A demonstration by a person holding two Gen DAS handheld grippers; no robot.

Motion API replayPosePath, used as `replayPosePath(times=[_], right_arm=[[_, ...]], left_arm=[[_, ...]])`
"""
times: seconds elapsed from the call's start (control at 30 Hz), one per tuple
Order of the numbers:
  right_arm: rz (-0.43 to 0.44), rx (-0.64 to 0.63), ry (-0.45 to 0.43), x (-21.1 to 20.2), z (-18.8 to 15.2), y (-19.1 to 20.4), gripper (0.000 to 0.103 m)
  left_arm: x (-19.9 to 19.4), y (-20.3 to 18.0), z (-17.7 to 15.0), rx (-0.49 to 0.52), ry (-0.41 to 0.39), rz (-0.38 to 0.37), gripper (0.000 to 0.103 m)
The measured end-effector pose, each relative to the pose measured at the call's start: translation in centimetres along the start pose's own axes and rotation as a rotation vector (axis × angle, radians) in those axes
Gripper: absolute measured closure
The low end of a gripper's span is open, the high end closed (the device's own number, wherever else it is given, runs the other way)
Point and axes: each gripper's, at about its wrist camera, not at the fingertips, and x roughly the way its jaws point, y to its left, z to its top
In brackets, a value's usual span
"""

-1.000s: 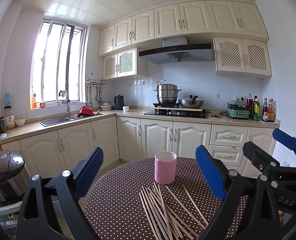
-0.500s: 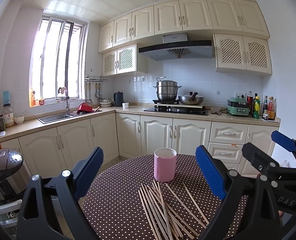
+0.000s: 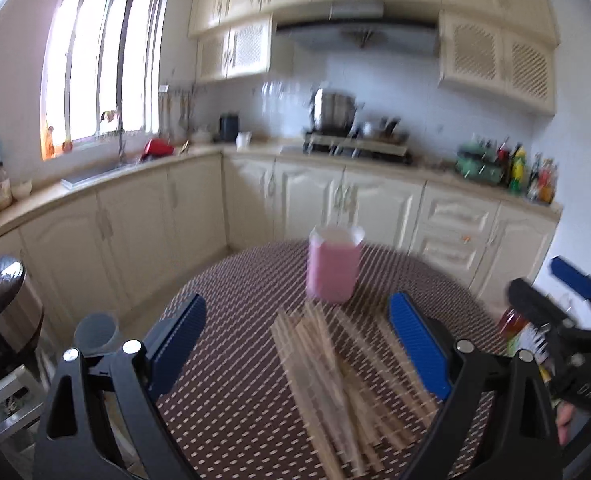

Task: Organize utensils
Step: 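Lower both tools toward the pile of wooden chopsticks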

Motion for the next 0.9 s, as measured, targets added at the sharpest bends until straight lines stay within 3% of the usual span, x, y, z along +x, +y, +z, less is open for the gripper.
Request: replayPosePath(times=[0.23,0.37,0.6,0.8,0.9], right_arm=[[-0.018,0.017,0.154,4.8,-2.9,-1.5,0.006],[-0.015,0.011,0.213,6.7,-4.1,-1.7,0.006],[-0.032,-0.001,0.27,8.9,-5.3,-1.9,0.006],[-0.038,0.001,0.292,10.2,-5.7,-2.4,0.006],[-0.033,0.008,0.292,10.5,-5.7,-2.6,0.006]], left_arm=[[8.1,3.2,-4.3,-0.028,0.307,0.025,0.012],[11.5,4.5,-7.0,-0.053,0.423,0.048,0.012],[14.8,5.1,-8.9,-0.073,0.496,0.074,0.012],[16.9,3.7,-9.1,-0.029,0.538,0.126,0.012],[17.6,3.9,-9.2,-0.072,0.552,0.095,0.012]])
